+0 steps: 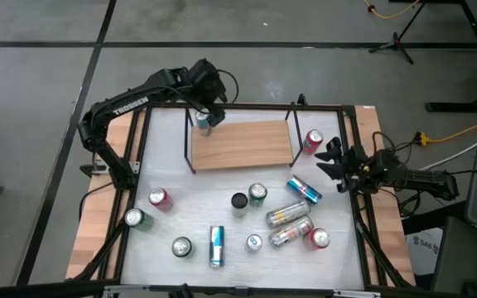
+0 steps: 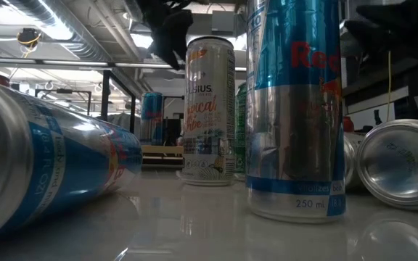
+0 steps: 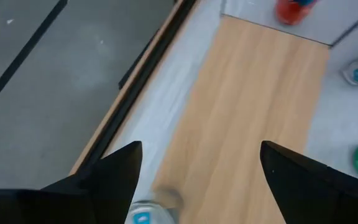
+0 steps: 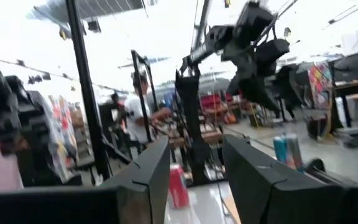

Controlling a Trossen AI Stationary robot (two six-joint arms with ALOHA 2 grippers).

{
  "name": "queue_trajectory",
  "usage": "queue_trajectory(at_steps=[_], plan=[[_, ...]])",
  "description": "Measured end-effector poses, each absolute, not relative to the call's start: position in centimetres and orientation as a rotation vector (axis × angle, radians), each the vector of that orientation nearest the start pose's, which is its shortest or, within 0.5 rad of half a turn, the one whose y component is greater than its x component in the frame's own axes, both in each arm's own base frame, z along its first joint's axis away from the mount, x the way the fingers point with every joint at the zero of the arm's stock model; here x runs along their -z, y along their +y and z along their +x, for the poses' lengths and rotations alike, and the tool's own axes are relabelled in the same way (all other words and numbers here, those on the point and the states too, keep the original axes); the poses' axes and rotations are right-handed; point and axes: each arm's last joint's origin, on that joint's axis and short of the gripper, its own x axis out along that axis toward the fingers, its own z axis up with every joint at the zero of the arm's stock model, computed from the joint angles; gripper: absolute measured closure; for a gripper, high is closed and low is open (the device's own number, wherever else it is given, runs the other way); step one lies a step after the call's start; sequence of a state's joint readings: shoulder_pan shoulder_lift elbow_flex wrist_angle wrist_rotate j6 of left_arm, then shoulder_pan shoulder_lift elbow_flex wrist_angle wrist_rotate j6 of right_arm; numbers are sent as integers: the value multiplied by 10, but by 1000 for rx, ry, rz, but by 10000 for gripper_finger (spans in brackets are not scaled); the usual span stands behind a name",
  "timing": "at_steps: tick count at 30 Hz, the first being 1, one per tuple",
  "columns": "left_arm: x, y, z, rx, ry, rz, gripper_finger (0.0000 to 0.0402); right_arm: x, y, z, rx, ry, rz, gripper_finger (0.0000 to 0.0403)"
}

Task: Sort soda cans
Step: Put the blue soda can on the shelf

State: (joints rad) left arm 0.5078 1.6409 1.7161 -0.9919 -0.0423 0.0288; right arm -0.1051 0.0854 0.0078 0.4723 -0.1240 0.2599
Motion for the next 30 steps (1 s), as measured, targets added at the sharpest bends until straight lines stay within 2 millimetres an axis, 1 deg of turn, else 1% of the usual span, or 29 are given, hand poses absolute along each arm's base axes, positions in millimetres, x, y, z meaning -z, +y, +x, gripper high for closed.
queue_trajectory(at_steps=[4, 7, 10, 15, 17, 20, 25, 30], plan=[[-369, 153, 301, -461, 902, -167, 85, -207, -6, 94, -86, -418, 265, 262], [-370, 146, 306, -439, 892, -153, 85, -207, -7, 94, -81, -418, 299, 241], [-370, 141, 308, -424, 890, -146, 85, -206, -8, 94, -48, -418, 341, 200], [-370, 137, 311, -411, 883, -137, 85, -208, -8, 93, -40, -421, 352, 124], [-370, 136, 311, -409, 883, -136, 85, -216, -8, 92, -51, -426, 354, 103], [-371, 136, 311, -410, 877, -136, 85, -234, -7, 90, -67, -381, 353, 89], [-371, 137, 312, -411, 871, -137, 85, -265, -6, 85, -40, -237, 370, 86], [-371, 137, 312, -412, 869, -137, 85, -289, -6, 87, 1, -33, 418, 86]])
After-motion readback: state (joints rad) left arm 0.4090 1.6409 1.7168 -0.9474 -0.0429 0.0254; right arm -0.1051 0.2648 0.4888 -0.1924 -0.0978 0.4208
